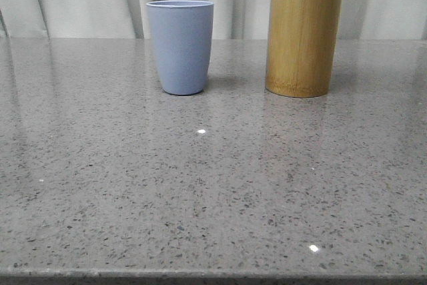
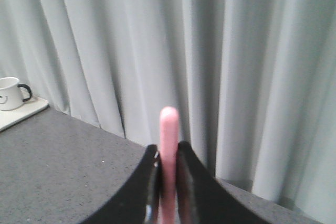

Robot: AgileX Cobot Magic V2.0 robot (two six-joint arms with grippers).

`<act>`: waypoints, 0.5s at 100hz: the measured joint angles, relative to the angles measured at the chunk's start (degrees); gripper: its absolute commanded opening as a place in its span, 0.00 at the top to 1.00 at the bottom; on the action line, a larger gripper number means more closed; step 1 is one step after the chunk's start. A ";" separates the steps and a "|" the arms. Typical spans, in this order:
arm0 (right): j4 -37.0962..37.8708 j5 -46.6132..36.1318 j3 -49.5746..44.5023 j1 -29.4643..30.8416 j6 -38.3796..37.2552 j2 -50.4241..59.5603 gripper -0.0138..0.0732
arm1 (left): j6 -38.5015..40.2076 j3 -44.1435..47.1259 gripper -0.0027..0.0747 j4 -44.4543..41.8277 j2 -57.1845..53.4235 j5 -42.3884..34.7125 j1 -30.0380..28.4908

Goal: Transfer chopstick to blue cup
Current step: 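Grasp the pink stick and lift it out with the right gripper, then lower the pink stick into the blue cup and open the right gripper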

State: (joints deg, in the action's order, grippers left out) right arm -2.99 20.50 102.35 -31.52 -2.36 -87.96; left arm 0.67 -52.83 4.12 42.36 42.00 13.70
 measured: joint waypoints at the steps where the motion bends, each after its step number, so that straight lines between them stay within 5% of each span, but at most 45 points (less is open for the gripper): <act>1: 0.00 -0.14 0.00 -0.17 0.00 -0.07 0.92 | 0.00 0.00 0.56 0.00 0.00 0.00 0.00; 50: -0.53 -3.39 0.00 -4.46 -0.20 -8.73 0.92 | 0.00 0.00 0.56 0.00 0.00 0.00 0.00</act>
State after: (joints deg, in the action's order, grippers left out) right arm -3.51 17.11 102.35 -35.98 -2.57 -96.69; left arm 0.67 -52.83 4.12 42.36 42.00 13.70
